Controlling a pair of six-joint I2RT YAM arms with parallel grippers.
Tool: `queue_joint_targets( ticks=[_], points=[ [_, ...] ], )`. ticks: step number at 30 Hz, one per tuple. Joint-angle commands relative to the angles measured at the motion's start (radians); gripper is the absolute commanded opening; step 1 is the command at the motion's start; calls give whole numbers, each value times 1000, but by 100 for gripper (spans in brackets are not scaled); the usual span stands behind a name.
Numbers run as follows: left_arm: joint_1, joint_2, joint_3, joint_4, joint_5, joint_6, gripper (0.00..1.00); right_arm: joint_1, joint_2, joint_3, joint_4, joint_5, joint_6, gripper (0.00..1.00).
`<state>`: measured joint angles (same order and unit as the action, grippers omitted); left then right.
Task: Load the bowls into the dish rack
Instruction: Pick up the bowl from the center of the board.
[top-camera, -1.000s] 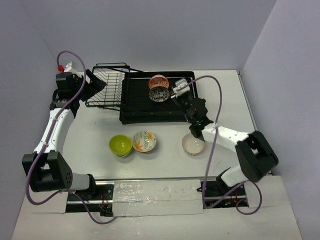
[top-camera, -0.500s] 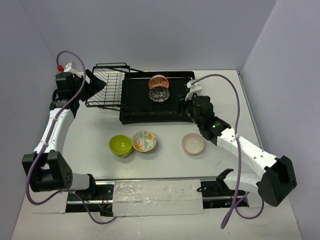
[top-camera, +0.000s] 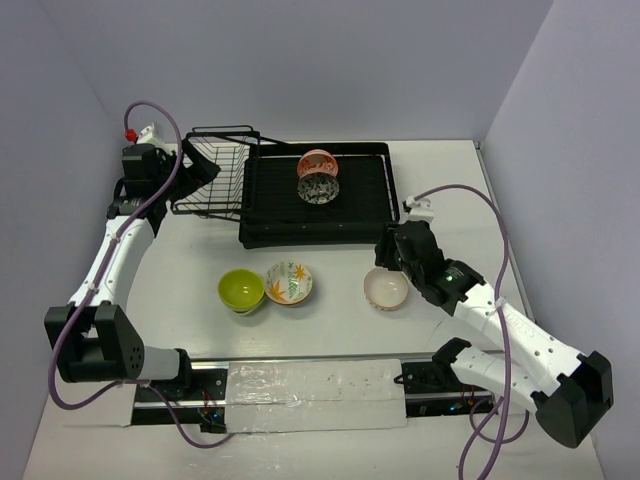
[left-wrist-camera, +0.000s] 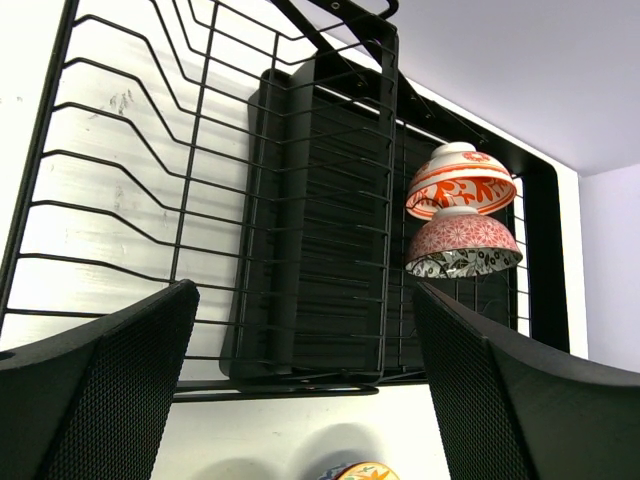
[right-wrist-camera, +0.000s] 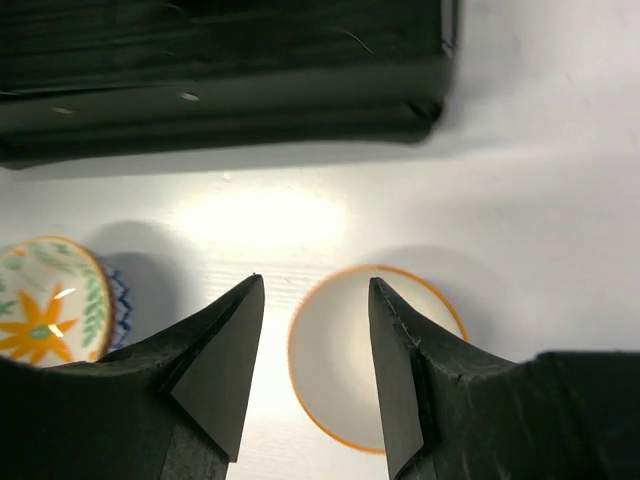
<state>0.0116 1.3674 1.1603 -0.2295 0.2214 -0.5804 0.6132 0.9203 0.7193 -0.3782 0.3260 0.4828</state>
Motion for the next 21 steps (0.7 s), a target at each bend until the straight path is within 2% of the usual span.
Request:
queue_joint_targets(
  ticks=[1,6,16,21],
  points=[
    [-4,-18,12,19,-11,16,93,3,-17,-11,-126,105,126,54],
    [-4,-4,7,29,22,2,94,-18,12,-38,-182,104,160,58],
    [-4,10,9,30,29,-3,94,-27,-43,-87,-286,162,310,61],
    [-4,1,6,29,16,2,94,-39,-29,-113,-283,171,344,62]
  ],
)
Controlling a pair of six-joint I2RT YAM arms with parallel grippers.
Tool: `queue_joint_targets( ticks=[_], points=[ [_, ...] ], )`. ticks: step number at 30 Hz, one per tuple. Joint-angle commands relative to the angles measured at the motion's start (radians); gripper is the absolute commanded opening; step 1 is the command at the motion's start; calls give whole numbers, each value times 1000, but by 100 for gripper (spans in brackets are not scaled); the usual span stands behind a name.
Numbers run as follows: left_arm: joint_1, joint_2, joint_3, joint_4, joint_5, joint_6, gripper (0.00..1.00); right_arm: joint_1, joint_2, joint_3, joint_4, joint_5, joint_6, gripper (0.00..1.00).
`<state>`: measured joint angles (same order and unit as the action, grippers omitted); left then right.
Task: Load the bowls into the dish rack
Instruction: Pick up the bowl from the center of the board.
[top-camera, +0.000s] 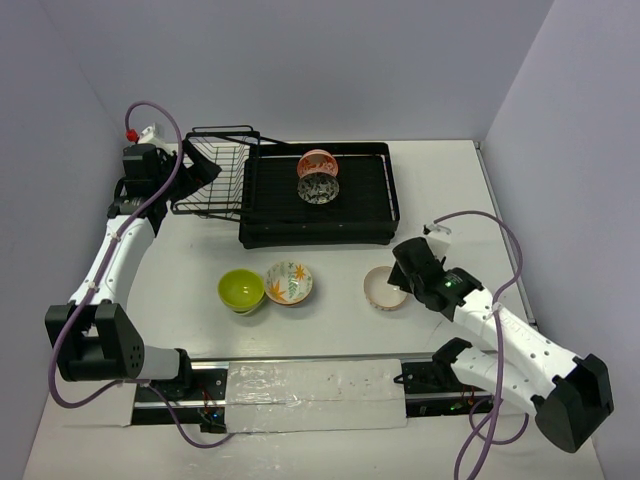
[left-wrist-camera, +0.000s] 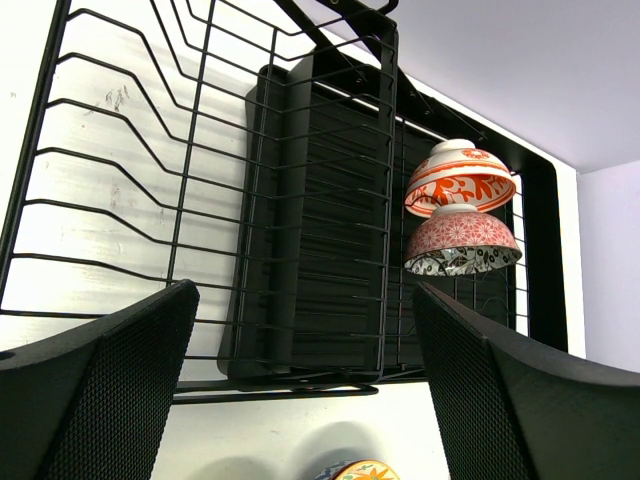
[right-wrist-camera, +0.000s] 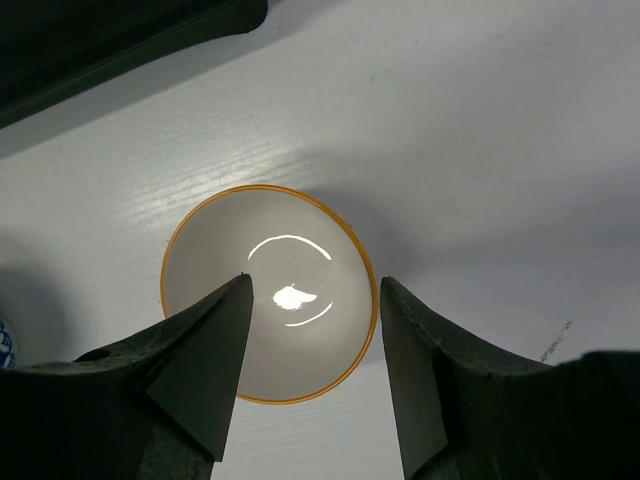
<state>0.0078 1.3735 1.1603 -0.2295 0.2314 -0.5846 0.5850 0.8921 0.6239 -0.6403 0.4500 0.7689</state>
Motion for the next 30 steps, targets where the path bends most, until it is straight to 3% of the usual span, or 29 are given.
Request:
queue_joint_targets(
  ticks=[1,19,25,30],
  points=[
    [0,-5,6,30,6,8,94,-13,7,-19,-18,33,63,61],
    [0,-10,10,24,13,6,94,-20,-13,-119,22,-125,130,50],
    [-26,-7,12,24,14,9,94,-20,24,-122,36,-140,122,38],
    [-26,-13,10,22,8,11,94,-19,25,-124,44,-139,118,35]
  ],
)
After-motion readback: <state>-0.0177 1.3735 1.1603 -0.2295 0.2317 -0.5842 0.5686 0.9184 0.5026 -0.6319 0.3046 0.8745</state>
